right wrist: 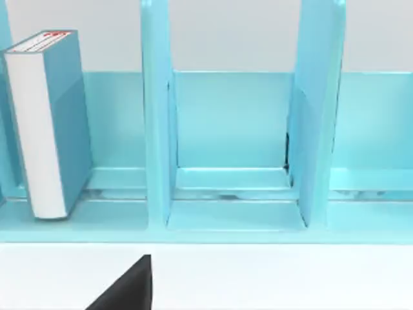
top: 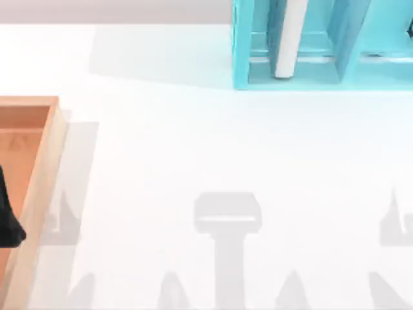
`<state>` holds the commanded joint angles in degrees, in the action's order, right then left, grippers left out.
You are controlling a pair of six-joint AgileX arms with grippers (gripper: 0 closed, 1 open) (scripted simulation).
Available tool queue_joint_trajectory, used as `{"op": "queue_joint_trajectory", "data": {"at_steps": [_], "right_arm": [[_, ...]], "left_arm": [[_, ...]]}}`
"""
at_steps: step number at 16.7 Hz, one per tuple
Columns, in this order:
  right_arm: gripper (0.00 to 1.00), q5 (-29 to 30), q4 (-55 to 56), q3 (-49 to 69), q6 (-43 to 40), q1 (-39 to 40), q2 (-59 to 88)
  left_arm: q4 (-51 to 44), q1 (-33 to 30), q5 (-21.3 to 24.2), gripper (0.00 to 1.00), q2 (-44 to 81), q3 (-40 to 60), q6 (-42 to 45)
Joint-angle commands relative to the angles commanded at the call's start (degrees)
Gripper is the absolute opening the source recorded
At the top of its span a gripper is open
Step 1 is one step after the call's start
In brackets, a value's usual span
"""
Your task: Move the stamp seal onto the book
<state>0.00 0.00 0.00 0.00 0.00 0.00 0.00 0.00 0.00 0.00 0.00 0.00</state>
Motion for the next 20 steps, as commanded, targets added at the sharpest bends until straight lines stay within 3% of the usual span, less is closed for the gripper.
{"op": "queue_joint_trajectory", "data": {"at_steps": [4, 8, 20], "right_arm": [[1.00, 0.63, 1.06, 1.00, -0.10, 0.51, 1.74], [1.00, 4.18, 7.11, 6.68, -0.47, 3.37, 12.53], [1.00, 22.67, 40.74, 38.34, 0.85, 19.33, 83.54]], "left_arm": [[0.00, 0.00, 0.00, 1.00, 0.00, 0.00, 0.00], [0.00, 0.00, 0.00, 1.00, 0.00, 0.00, 0.00], [0.00, 0.00, 0.00, 1.00, 0.00, 0.00, 0.00]]}}
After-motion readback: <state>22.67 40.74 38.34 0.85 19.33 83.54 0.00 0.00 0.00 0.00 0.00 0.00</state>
